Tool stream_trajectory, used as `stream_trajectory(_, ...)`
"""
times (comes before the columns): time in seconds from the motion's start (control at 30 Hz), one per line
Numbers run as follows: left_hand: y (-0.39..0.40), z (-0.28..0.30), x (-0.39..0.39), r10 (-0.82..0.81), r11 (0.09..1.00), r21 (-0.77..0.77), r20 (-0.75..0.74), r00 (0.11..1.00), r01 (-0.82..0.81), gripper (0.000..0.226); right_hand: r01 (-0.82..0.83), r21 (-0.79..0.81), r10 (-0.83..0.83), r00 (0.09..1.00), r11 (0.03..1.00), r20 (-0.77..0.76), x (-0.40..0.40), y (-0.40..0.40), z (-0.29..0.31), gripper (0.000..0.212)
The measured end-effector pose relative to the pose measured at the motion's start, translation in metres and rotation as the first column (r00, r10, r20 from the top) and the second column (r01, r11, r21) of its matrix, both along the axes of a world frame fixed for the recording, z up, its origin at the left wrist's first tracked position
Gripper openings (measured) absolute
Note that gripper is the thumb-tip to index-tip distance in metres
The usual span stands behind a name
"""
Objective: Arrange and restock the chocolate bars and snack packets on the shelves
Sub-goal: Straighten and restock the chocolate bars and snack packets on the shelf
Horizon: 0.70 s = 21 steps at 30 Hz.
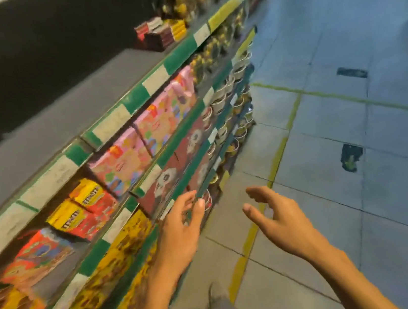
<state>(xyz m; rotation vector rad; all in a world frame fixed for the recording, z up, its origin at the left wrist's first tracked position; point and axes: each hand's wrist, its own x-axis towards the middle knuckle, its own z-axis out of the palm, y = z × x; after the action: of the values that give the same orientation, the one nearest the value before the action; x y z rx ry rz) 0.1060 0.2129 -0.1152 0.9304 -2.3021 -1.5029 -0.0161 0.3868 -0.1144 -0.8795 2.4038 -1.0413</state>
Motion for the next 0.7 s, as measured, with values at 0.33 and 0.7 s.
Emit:
stream_trajectory(0.33,-0.062,0.0,-0.18,-0.109,0.992,-0.062,-0.031,0.994,0.107,0.043,0.132,-0.03,-0.132,0.991,0.991,-0.001,-0.151,-0.042,0.009,0.062)
stream_trajectory(0.7,-0.146,0.035,-0.299,-0.002,0.936,-0.348,0.132,0.991,0.048,0.037,-0.009,-0.051,0.004,0.995,0.999,-0.104,-0.314,-0.138,0.044,0.043)
